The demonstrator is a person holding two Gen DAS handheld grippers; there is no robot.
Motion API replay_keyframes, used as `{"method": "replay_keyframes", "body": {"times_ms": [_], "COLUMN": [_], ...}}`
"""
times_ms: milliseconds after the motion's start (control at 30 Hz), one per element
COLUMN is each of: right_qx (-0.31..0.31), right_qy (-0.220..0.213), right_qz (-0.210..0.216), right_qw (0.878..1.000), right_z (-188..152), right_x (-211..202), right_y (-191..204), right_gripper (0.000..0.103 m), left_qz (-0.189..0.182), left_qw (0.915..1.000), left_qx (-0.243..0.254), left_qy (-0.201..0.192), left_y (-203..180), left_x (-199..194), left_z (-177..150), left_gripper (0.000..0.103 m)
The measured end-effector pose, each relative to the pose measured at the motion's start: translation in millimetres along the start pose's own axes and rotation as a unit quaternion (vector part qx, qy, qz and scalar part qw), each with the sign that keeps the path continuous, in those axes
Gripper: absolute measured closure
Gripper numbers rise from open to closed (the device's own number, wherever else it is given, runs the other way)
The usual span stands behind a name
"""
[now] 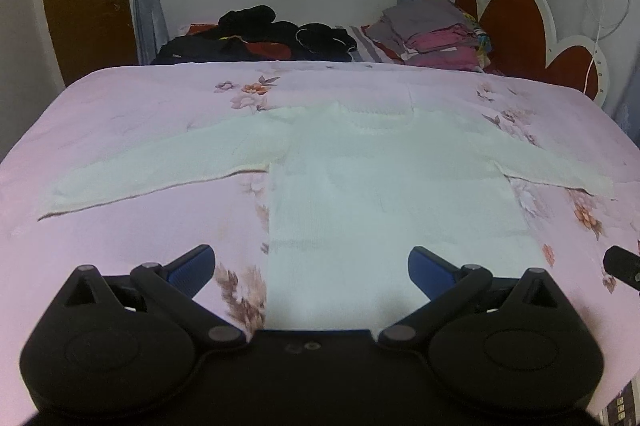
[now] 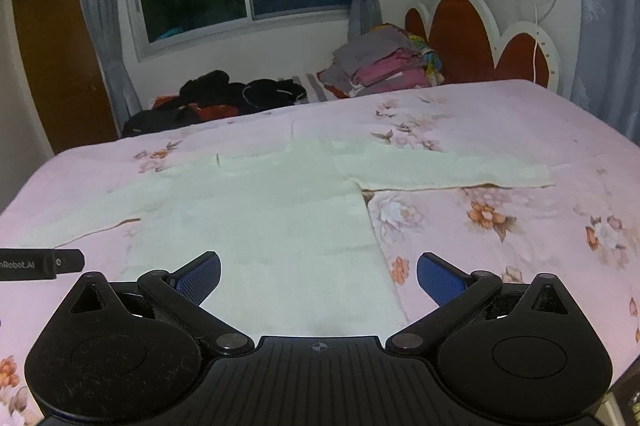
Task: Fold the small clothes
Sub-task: 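Move both tools down toward the sweater body and sleeve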
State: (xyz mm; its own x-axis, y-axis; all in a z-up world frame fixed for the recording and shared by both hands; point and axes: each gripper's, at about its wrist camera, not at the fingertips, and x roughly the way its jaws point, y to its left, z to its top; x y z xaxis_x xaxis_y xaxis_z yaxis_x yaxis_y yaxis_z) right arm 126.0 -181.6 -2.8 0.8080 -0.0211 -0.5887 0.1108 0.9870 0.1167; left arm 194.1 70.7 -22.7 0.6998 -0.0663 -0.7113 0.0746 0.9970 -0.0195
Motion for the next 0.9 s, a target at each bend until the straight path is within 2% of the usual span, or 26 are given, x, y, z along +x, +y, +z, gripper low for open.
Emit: {"method": "replay_keyframes", "body": {"times_ms": [233, 433, 667, 900], "right_qx": [-0.006, 0.013, 0.034, 0.046], "right_qy": [-0.007, 0.002, -0.003, 0.007], "right_qz": [-0.014, -0.022, -0.029, -0.048], "right_qw": [1.0, 1.0, 0.999, 0.998], "right_z": [16.1, 26.6, 45.6, 62.8], "right_x": [30.7, 56.1, 90.5, 138.2], "right_y": [4.1, -18.0, -69.2, -138.8], "right_gripper": [0.0, 0.0, 0.0, 0.001], "left_qz": [-0.013, -0.02, -0.005, 0.008], "left_qw": [0.9999, 0.9997, 1.0, 0.9999], "left_qx": [-0.009, -0.011, 0.0, -0.01], "left_qy": [0.003, 0.007, 0.004, 0.007], "left_y": [10.9, 4.7, -23.1, -58.9], "left_x": [28.4, 49.4, 77.8, 120.3], "left_z": [15.6, 25.2, 38.5, 52.2], "left_gripper": [0.0, 0.0, 0.0, 0.004]}}
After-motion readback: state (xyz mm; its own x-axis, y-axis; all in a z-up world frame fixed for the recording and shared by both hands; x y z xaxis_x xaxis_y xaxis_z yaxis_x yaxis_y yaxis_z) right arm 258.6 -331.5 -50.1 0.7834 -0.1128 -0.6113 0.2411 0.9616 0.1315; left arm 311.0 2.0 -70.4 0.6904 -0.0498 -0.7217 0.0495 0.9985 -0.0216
